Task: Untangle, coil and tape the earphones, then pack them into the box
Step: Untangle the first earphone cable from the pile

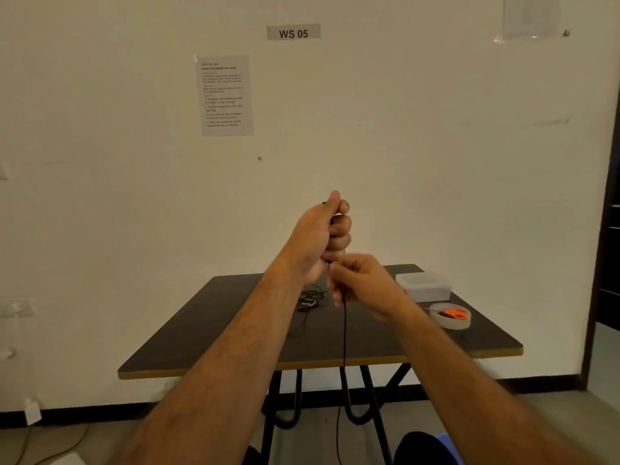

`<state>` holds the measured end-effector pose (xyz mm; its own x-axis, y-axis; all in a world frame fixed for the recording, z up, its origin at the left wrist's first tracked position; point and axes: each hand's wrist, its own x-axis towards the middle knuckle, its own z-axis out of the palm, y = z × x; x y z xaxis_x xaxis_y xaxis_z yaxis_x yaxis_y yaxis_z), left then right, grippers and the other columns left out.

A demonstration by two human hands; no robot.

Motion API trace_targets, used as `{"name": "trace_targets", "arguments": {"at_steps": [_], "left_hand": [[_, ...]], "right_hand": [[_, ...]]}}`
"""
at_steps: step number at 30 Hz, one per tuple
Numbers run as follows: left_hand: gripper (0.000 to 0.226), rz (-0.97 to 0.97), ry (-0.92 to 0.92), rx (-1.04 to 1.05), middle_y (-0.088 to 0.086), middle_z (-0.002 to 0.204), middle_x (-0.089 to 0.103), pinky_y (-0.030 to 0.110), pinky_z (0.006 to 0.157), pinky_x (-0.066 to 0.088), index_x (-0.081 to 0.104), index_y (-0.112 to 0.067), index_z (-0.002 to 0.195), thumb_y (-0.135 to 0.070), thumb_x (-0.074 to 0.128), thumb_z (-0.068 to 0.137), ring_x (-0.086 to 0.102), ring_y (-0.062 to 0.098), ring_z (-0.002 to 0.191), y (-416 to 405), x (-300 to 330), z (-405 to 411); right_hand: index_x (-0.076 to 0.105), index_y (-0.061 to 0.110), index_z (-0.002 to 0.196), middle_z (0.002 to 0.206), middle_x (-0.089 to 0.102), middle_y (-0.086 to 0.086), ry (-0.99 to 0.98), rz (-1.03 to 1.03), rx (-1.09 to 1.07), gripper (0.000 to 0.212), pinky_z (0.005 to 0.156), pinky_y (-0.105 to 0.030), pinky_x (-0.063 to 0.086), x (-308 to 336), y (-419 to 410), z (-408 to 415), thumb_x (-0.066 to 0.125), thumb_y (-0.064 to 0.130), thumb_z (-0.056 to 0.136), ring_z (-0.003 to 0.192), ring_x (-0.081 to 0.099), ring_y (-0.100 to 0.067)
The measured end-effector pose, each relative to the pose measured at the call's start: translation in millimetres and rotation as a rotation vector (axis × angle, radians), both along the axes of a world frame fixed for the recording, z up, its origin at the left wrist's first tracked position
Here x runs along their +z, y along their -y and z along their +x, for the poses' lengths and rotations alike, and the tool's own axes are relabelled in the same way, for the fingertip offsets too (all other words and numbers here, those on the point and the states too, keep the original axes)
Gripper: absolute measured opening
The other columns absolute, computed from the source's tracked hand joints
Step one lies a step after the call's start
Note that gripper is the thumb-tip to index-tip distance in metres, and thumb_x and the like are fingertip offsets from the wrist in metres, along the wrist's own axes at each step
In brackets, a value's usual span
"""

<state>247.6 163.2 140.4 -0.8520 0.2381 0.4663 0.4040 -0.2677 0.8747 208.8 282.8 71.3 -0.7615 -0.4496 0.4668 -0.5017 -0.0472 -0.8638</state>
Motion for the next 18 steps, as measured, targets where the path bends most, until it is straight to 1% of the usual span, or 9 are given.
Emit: {"name": "trace_targets", "arguments": {"at_steps": [3,6,9,10,12,13,15,16,18], "left_hand": [[0.037,-0.024,-0.015,0.053,-0.010,0.055,0.026,0.018,0.037,0.015,0.046,-0.021,0.079,-0.044,0.033,0.105,0.017,0.005,0.042,3.6,-8.1,-2.6],[0.035,-0.052,-0.034,0.111,-0.009,0.055,0.028,0.018,0.038,0.018,0.046,-0.020,0.081,-0.044,0.035,0.105,0.018,0.006,0.043,4.5,-17.1,-3.2],[0.033,-0.106,-0.079,0.231,-0.010,0.054,0.030,0.019,0.039,0.019,0.047,-0.018,0.083,-0.041,0.036,0.105,0.020,0.007,0.044,7.2,-25.4,-5.1],[0.033,-0.123,-0.091,0.274,-0.010,0.054,0.031,0.019,0.039,0.019,0.047,-0.018,0.083,-0.040,0.037,0.106,0.020,0.007,0.045,8.6,-28.5,-6.4],[0.033,-0.151,-0.102,0.346,-0.011,0.053,0.032,0.019,0.040,0.020,0.048,-0.016,0.083,-0.039,0.038,0.106,0.022,0.007,0.045,11.9,-36.0,-10.1],[0.034,-0.167,-0.100,0.371,-0.011,0.053,0.033,0.019,0.040,0.021,0.048,-0.016,0.083,-0.039,0.038,0.106,0.023,0.007,0.044,13.2,-40.2,-11.9],[0.034,-0.204,-0.086,0.403,-0.011,0.054,0.034,0.018,0.040,0.022,0.049,-0.015,0.084,-0.038,0.038,0.106,0.024,0.006,0.044,15.2,-50.0,-15.3],[0.034,-0.223,-0.078,0.414,-0.010,0.055,0.034,0.017,0.040,0.023,0.050,-0.015,0.084,-0.038,0.038,0.106,0.025,0.005,0.044,15.6,-55.5,-16.8],[0.034,-0.264,-0.066,0.428,-0.008,0.057,0.035,0.015,0.040,0.025,0.051,-0.014,0.084,-0.036,0.037,0.106,0.027,0.003,0.043,16.3,-66.9,-19.0]], "right_hand": [[0.070,0.013,0.102,0.071,0.065,-0.004,0.030,0.059,0.003,0.018,0.061,-0.032,0.053,-33.7,3.0,13.9,0.055,0.021,0.099,0.057,0.059,-0.018],[0.070,0.016,0.107,0.069,0.064,-0.001,0.040,0.145,0.004,0.021,0.064,-0.031,0.053,-55.4,4.3,30.2,0.050,0.023,0.101,0.059,0.058,-0.015],[0.069,0.017,0.111,0.067,0.061,0.000,0.014,0.239,0.016,0.022,0.071,-0.037,0.056,-62.6,-0.4,42.7,0.049,0.024,0.102,0.060,0.058,-0.016],[0.068,0.019,0.113,0.066,0.060,0.000,-0.005,0.278,0.016,0.022,0.071,-0.038,0.057,-62.1,-3.4,45.6,0.050,0.024,0.102,0.059,0.058,-0.016],[0.066,0.022,0.116,0.063,0.058,0.004,-0.050,0.360,0.005,0.021,0.063,-0.030,0.055,-57.3,-9.5,51.0,0.051,0.024,0.102,0.056,0.055,-0.011],[0.065,0.024,0.116,0.061,0.057,0.006,-0.079,0.395,-0.008,0.020,0.059,-0.025,0.051,-53.4,-12.5,53.5,0.051,0.024,0.101,0.054,0.053,-0.008],[0.065,0.033,0.111,0.061,0.056,0.008,-0.176,0.464,-0.061,0.018,0.058,-0.019,0.047,-45.5,-17.0,56.7,0.051,0.026,0.100,0.054,0.051,-0.002],[0.065,0.036,0.107,0.063,0.058,0.009,-0.233,0.497,-0.092,0.017,0.060,-0.020,0.048,-42.5,-19.0,57.0,0.052,0.028,0.100,0.056,0.052,-0.003],[0.067,0.036,0.102,0.071,0.063,0.005,-0.297,0.540,-0.132,0.015,0.067,-0.030,0.053,-37.8,-21.6,56.5,0.054,0.031,0.098,0.065,0.058,-0.010]]}}
